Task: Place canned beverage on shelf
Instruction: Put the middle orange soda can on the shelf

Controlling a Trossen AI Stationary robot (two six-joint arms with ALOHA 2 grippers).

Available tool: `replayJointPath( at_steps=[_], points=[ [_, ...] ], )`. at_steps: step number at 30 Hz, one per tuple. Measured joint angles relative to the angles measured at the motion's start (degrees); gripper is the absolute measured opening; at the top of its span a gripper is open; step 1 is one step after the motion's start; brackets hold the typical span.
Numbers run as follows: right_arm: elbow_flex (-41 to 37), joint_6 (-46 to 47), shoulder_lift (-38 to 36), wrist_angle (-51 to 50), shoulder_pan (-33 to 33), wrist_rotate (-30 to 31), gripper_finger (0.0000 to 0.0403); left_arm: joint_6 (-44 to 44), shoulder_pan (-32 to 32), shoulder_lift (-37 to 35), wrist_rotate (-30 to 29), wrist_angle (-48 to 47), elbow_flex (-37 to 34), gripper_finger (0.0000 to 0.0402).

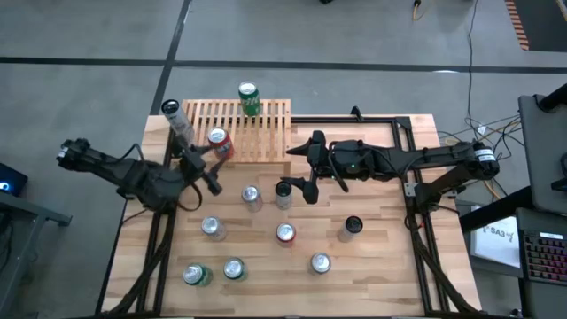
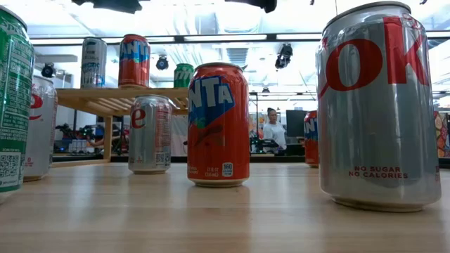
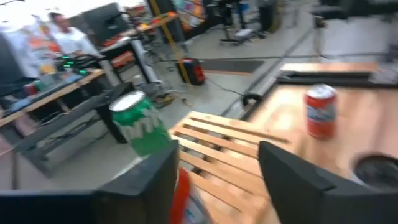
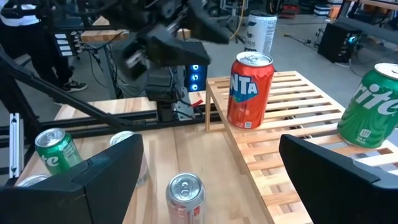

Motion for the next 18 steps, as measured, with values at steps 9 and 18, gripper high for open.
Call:
replayJointPath(
  at_steps=[9,18],
  points=[
    [-1.46,0.0,0.0,0.08,0.22,0.0,0.0364,-25.37,-5.35,0.71,-0.06,-23.44,-0.25,0.0013],
    [-2.35,-0.25,0.02,0.06,0.23,0.02,0.0364,-35.18,-5.19,2.12,-2.01,-24.41,-4.65,0.0002]
  ],
)
